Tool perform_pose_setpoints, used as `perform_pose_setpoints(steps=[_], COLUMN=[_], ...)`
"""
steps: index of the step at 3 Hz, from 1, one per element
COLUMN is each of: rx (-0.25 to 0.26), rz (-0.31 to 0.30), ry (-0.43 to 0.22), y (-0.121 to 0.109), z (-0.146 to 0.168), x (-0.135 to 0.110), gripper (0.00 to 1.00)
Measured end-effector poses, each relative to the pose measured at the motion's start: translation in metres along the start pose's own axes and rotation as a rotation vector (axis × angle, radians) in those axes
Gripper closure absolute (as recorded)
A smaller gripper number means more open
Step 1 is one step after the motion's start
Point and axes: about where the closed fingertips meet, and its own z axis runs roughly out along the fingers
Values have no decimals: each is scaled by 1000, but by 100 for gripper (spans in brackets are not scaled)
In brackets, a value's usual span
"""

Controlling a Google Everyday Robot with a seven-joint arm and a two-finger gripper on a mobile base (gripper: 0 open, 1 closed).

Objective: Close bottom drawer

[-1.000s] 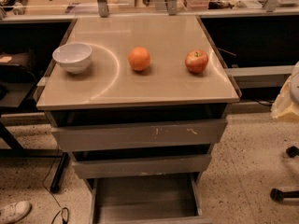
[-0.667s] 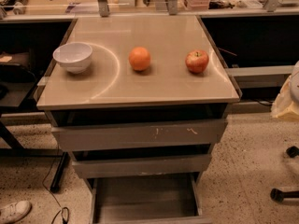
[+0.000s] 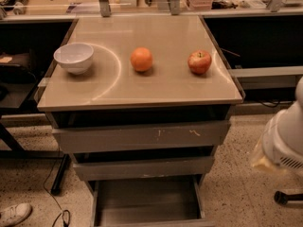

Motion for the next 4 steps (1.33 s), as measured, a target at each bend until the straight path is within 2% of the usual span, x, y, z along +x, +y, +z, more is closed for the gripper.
perform_pose_setpoints(steps=[1,2,3,4], rx=[-154,-162,-228,-338], rz=[68,65,100,140], ry=[37,43,9,-7], y=[56,60,85,122], z=[91,95,130,192], x=[18,18,22,25], gripper=[100,100,100,100])
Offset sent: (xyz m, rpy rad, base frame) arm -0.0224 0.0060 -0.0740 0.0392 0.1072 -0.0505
